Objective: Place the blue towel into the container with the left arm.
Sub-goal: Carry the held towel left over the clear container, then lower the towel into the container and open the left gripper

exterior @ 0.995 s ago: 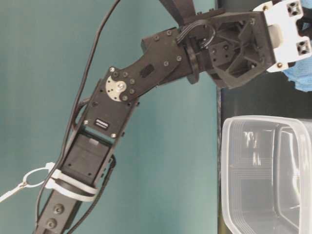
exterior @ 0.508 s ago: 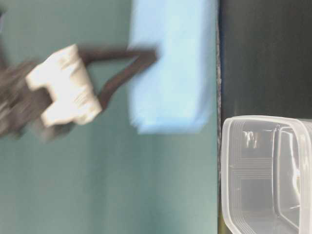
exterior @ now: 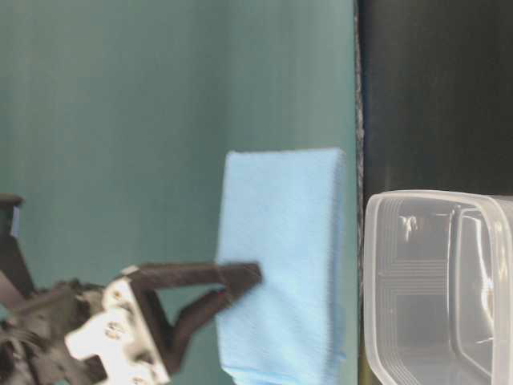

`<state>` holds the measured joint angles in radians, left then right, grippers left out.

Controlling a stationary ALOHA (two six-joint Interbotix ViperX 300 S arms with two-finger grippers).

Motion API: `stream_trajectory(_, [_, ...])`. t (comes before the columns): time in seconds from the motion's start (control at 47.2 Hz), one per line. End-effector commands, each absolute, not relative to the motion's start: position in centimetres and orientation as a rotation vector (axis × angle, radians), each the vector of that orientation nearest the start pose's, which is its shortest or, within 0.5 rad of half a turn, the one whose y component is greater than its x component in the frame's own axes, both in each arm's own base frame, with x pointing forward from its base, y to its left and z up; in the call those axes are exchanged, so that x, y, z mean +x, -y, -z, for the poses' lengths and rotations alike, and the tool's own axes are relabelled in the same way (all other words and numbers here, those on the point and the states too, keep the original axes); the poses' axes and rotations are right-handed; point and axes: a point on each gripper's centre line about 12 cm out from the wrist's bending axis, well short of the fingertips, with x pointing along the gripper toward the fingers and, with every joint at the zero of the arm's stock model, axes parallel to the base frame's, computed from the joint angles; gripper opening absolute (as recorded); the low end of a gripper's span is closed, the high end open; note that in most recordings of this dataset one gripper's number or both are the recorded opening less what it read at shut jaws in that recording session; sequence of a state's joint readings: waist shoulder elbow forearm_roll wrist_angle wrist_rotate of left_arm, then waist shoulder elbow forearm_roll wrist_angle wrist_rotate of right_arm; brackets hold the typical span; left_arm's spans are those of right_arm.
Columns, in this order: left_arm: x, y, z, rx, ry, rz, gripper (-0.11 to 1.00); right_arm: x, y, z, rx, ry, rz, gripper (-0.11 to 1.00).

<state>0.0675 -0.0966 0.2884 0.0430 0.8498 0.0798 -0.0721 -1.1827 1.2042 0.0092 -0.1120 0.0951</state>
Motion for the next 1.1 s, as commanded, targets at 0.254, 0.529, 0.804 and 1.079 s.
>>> stream_trajectory(0.254, [37.6,-2.9,-25.9,0.085,-1.028,-0.032,0.06,16.4,1.2,-30.7,0.105,0.111,0.069,0.78])
stream_trajectory(0.529, [37.5,-2.7,-25.1,0.091,-1.010,-0.027,0.06,16.4,1.2,-30.7,0.103,0.111,0.069,0.78])
stream_trajectory(0.804, [37.2,-2.8,-24.3,0.070,-1.031,-0.036,0.35,16.5,1.3,-30.6,0.103,0.108,0.071,0.78])
stream_trajectory(1.079, [36.9,-2.5,-26.4,0.056,-0.970,-0.045,0.91,16.5,1.2,-30.6,0.105,0.105,0.070,0.77])
